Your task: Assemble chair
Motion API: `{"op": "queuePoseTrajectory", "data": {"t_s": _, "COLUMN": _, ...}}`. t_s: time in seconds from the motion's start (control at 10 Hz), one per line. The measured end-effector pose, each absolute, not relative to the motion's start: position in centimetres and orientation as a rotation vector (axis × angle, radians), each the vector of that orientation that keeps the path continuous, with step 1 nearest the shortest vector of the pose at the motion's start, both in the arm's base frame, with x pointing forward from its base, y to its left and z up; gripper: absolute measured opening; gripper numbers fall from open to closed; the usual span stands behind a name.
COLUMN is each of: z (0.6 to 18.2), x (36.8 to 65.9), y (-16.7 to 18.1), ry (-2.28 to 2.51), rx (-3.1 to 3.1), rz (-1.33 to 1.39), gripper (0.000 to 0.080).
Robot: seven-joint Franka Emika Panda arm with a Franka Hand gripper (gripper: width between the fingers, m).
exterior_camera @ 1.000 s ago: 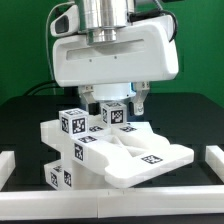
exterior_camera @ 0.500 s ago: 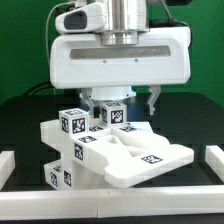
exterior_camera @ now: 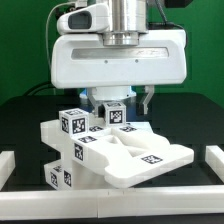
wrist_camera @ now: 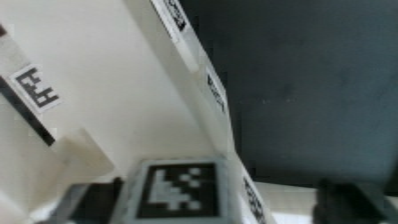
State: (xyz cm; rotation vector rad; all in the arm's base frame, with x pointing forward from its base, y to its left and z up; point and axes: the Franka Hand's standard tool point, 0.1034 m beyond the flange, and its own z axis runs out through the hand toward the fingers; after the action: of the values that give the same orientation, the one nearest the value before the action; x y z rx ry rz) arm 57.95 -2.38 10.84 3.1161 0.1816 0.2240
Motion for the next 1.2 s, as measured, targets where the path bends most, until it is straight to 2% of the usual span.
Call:
{"op": "queuePoseTrajectory", "data": {"t_s": 0.1, "z": 10.82, "x": 57.95, "y": -2.34, "ry": 0.120, "rx": 3.123, "rz": 0.225, "gripper": 0.0389}}
{"op": "queuePoseTrajectory", "data": {"t_s": 0.2, "z": 10.81, "x": 57.95, "y": -2.30, "ry": -0.030, "rx": 3.133, "rz": 0.226, "gripper": 0.0207}}
{"op": "queuePoseTrajectory", "data": {"t_s": 0.3, "z": 10.79, "x": 57.95, "y": -2.30, "ry": -0.130, "rx": 3.135, "rz": 0.226, "gripper": 0.0080}}
{"op": "queuePoseTrajectory", "data": {"t_s": 0.4, "z": 10.79, "x": 57.95, "y": -2.29, "ry": -0.227, "rx": 3.134, "rz": 0.226, "gripper": 0.0080}}
{"op": "queuePoseTrajectory", "data": {"t_s": 0.5, "z": 10.79, "x": 57.95, "y": -2.28, "ry": -0.338, "rx": 3.131, "rz": 0.226, "gripper": 0.0017}}
{"op": "queuePoseTrajectory", "data": {"t_s": 0.9, "z": 10.64, "x": 57.76, "y": -1.87, "ry": -0.993, "rx": 3.049, "rz": 0.206, "gripper": 0.0001}}
{"op": "queuePoseTrajectory", "data": {"t_s": 1.1, "z": 10.69, "x": 57.73, "y": -1.73, "ry": -0.910, "rx": 3.071, "rz": 0.208, "gripper": 0.0001}}
{"op": "queuePoseTrajectory", "data": {"t_s": 1.2, "z": 10.89, "x": 57.50, "y": -1.40, "ry": -0.777, "rx": 3.101, "rz": 0.213, "gripper": 0.0123}}
